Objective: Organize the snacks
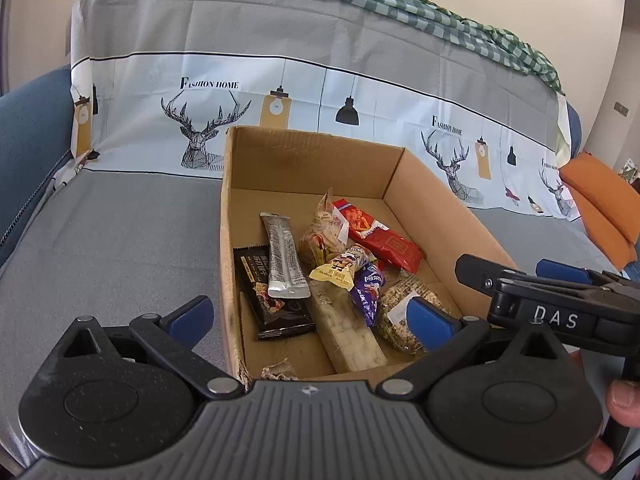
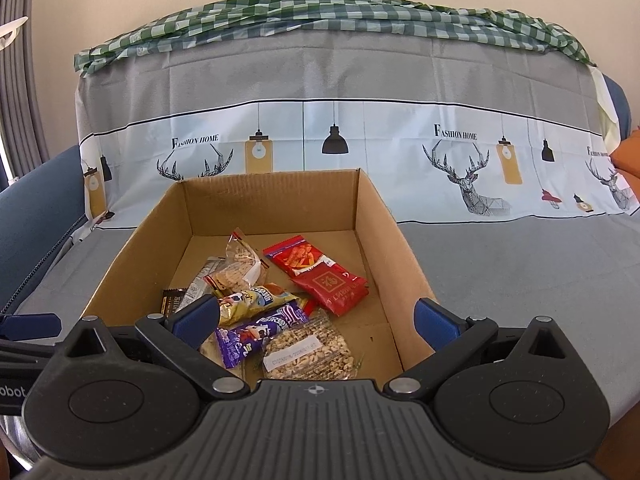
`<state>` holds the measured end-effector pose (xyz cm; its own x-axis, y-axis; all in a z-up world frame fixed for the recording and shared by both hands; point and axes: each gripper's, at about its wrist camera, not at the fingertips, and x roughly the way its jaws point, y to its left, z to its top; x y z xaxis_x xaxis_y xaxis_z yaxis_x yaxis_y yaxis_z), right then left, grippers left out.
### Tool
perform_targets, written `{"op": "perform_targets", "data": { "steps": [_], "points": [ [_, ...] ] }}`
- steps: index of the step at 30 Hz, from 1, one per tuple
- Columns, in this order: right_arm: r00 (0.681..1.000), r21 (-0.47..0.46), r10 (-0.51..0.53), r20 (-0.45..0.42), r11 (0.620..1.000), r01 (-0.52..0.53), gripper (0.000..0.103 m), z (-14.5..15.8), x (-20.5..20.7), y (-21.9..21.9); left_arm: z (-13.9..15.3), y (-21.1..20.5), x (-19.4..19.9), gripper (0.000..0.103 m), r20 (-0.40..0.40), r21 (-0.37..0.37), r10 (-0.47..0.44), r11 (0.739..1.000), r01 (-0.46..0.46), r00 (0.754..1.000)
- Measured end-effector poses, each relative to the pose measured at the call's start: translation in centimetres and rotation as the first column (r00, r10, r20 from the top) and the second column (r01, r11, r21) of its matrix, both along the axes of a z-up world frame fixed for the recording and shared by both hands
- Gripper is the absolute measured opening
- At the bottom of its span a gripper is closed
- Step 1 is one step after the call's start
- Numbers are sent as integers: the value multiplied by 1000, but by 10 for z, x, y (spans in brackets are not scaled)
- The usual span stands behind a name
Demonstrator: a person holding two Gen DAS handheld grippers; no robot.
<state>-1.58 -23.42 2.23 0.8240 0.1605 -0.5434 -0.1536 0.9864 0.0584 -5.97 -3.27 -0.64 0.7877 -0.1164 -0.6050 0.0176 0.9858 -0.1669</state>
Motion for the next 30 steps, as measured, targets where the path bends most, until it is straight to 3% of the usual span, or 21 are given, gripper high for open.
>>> {"op": "perform_targets", "data": {
  "steps": [30],
  "points": [
    [1000, -7, -8, 19, 1000, 8, 102, 0, 0, -1, 3, -1, 0, 103, 13, 6, 6, 1000, -6, 1000]
  ]
}}
